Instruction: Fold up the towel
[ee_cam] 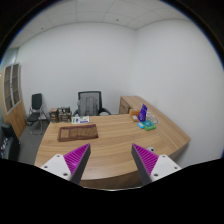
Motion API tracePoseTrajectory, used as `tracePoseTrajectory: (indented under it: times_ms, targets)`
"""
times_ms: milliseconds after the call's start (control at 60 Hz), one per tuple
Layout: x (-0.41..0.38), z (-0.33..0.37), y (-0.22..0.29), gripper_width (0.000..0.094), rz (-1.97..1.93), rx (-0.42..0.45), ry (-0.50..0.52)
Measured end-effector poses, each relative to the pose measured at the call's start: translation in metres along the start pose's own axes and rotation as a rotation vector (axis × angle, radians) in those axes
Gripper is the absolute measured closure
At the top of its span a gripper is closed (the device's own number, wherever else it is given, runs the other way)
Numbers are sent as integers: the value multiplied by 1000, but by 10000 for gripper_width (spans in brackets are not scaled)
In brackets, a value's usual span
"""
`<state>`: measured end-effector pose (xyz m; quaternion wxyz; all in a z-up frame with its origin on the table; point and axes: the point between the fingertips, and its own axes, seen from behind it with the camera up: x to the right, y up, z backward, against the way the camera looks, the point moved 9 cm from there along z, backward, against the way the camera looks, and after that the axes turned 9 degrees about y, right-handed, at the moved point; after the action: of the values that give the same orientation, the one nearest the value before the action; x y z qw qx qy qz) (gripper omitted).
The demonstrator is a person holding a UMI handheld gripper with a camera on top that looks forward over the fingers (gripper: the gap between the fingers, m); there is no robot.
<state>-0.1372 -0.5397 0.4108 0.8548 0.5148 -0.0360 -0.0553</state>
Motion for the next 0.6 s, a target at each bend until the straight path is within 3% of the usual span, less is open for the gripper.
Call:
tracePoseTrajectory:
  times_ms: [333, 483, 600]
  targets:
    - [-22, -63, -73, 81, -11, -137, 37]
    - [-72, -115, -114, 79, 26, -244, 122]
    - [-130, -171, -126, 79, 37, -280, 233]
